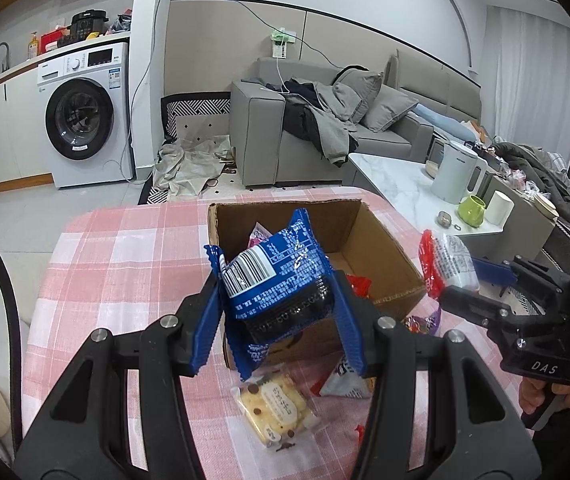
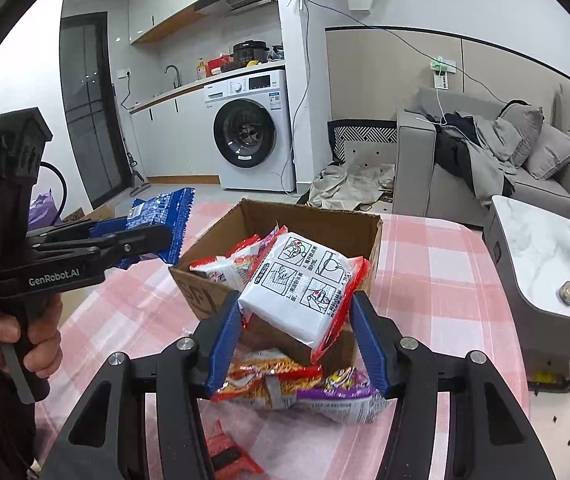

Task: Organize snacks
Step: 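Lift both held packs and carry them over the cardboard box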

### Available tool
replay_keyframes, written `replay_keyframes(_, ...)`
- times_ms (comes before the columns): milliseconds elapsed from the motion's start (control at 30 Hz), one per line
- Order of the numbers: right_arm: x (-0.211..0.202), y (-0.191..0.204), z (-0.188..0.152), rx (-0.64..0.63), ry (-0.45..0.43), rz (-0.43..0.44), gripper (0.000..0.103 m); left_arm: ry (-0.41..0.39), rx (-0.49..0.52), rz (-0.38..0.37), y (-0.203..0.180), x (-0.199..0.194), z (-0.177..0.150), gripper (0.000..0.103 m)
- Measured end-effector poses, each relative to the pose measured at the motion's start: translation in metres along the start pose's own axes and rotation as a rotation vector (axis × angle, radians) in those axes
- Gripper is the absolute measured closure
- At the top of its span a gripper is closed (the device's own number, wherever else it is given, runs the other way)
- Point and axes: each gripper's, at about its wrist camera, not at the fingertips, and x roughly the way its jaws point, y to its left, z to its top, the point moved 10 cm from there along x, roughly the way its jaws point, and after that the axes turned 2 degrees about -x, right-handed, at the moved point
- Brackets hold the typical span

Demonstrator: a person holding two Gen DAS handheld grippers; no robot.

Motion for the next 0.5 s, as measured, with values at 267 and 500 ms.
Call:
replay_keyframes(267,0.015,-0.007,0.011,0.009,0.003,0.002,0.048,0.016,0.004,-0.001,0.003,0.027,0.011,0.054)
replay_keyframes(500,0.031,-0.011,0.02,0.014,0.011,0.001,0.048,0.028,0.017,0.006,0.004,0.056,0.019,0.054)
